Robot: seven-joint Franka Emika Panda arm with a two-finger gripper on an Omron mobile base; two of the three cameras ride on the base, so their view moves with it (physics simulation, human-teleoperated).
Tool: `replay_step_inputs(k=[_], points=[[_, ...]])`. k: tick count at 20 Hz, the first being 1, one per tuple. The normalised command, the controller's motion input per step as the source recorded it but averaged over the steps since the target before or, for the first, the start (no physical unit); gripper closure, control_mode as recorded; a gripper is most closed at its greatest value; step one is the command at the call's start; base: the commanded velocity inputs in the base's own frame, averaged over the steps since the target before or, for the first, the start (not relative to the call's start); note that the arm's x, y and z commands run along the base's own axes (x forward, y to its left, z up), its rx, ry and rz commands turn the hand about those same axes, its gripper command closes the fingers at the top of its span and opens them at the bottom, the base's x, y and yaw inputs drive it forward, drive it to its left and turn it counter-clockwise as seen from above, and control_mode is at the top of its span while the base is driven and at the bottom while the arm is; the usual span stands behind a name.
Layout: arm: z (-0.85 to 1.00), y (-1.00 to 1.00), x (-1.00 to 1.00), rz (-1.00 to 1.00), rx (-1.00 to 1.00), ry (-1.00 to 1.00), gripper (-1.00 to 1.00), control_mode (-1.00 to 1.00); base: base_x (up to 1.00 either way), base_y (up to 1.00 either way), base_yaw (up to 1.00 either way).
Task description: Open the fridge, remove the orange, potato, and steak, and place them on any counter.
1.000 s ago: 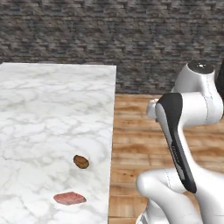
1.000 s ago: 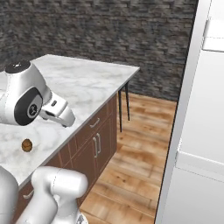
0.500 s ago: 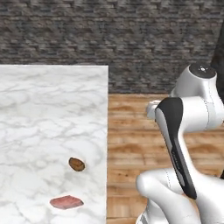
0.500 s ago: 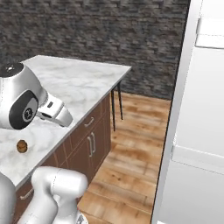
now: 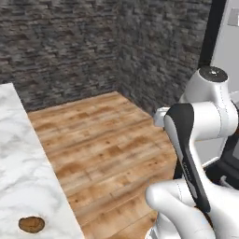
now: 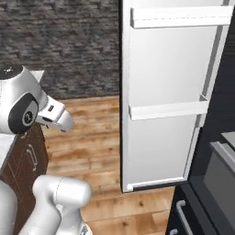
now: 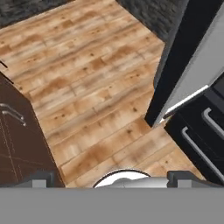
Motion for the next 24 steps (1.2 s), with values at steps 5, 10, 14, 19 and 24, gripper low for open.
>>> replay_step_inputs(k=[5, 10, 14, 19, 24], points=[[0.0, 0.0, 0.0, 0.0, 0.0, 0.0, -1.0, 1.0, -0.07, -0.15, -0.8], [0.0, 0.0, 0.0, 0.0, 0.0, 0.0, -1.0, 1.0, 0.0, -0.19, -0.69], [0.0, 0.0, 0.0, 0.0, 0.0, 0.0, -1.0, 1.0, 0.0, -0.21, -0.68], [0.0, 0.0, 0.0, 0.0, 0.0, 0.0, -1.0, 1.0, 0.0, -0.16, -0.7], [0.0, 0.0, 0.0, 0.0, 0.0, 0.0, -1.0, 1.0, 0.37, -0.07, -0.67]])
